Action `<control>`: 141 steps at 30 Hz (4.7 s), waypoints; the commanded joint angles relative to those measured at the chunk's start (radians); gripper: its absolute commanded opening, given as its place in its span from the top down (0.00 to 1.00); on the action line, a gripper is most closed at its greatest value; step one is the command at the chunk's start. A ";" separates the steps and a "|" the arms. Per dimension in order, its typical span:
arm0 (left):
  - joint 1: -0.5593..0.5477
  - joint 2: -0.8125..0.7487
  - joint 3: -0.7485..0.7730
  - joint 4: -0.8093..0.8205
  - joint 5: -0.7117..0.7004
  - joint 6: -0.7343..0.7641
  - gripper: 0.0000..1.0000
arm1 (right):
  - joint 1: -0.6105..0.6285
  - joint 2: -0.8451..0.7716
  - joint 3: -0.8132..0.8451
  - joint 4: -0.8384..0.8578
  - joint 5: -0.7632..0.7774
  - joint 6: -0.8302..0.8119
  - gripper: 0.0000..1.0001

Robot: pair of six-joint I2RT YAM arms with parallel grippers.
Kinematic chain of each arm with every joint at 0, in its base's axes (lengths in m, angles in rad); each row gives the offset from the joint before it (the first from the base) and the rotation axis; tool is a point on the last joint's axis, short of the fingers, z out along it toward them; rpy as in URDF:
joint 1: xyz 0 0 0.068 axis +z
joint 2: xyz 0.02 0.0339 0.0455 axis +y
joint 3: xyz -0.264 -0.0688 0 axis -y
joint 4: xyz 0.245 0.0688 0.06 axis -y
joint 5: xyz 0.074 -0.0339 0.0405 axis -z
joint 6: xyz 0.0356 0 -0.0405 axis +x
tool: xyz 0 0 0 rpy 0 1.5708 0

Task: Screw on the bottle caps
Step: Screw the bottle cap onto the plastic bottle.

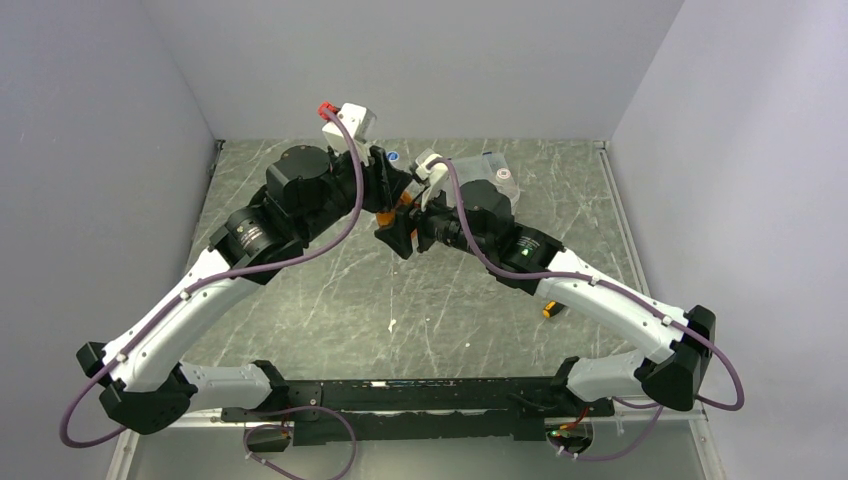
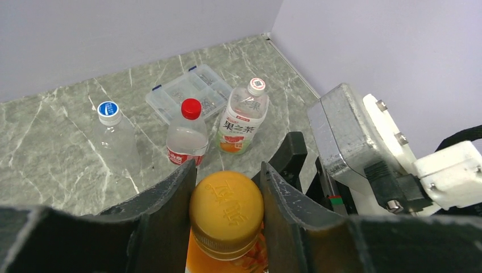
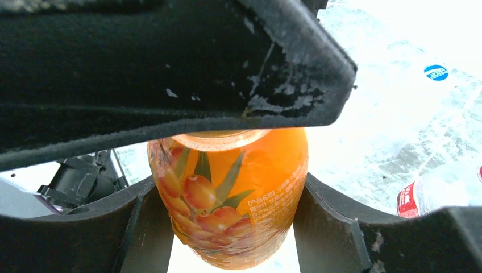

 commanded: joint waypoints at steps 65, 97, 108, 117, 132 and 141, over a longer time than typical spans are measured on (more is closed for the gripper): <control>0.123 0.057 0.261 -0.302 0.642 -0.009 0.97 | -0.130 -0.014 0.189 -0.020 -0.729 0.040 0.89; 0.134 0.079 0.339 -0.375 0.588 0.033 0.44 | -0.129 0.028 0.197 -0.012 -0.735 0.001 0.89; 0.134 0.043 0.335 -0.312 0.537 0.036 0.18 | -0.126 0.031 0.182 -0.024 -0.707 -0.017 0.89; 0.134 -0.005 0.321 -0.285 0.474 0.041 0.03 | -0.124 0.026 0.159 -0.033 -0.647 -0.034 0.89; 0.134 -0.067 0.219 -0.191 0.403 0.091 0.13 | -0.097 0.036 0.154 -0.050 -0.535 -0.065 0.88; 0.135 -0.032 0.261 -0.226 0.443 0.146 0.23 | -0.084 0.041 0.157 -0.064 -0.533 -0.073 0.88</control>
